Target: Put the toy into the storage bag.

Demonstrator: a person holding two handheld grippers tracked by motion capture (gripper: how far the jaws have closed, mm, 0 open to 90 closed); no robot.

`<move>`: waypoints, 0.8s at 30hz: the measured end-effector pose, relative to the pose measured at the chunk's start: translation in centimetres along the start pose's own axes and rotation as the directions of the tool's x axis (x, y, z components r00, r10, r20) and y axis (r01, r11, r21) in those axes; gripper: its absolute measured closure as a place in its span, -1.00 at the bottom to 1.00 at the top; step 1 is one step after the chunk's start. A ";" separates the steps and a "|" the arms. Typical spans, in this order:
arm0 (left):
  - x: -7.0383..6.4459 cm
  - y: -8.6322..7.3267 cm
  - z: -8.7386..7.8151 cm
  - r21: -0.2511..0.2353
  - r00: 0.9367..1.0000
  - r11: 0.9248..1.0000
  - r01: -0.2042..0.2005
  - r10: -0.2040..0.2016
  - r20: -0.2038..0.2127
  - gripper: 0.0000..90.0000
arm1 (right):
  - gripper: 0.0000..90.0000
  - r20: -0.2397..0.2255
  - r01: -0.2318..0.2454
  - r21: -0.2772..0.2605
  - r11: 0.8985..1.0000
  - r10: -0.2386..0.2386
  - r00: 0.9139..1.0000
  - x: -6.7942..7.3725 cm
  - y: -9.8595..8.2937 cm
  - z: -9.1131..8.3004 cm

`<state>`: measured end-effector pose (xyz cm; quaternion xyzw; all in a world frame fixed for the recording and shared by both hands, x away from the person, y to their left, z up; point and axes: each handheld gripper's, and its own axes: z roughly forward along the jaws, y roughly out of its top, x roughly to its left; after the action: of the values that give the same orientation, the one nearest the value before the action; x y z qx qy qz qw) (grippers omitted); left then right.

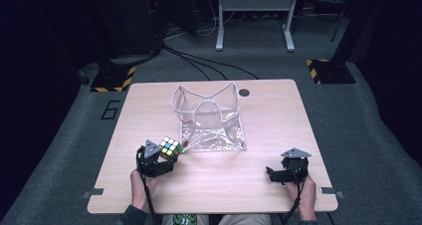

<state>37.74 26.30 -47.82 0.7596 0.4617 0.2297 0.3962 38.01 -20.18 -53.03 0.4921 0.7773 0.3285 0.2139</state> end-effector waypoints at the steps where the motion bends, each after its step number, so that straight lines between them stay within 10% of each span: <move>1: 0.0 0.2 -0.1 -0.001 1.000 1.000 -0.004 0.004 -0.001 -0.24 | -1.00 0.000 0.000 0.000 1.000 0.000 1.000 0.0 0.0 0.0; 24: -0.1 3.2 -0.6 -0.023 0.999 0.999 -0.023 0.024 0.048 -0.24 | -1.00 0.000 0.003 -0.001 1.000 -0.003 1.000 0.0 0.0 0.0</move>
<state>38.93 25.57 -44.86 0.7658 0.4405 0.2212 0.4131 38.03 -20.19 -53.03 0.4908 0.7779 0.3284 0.2148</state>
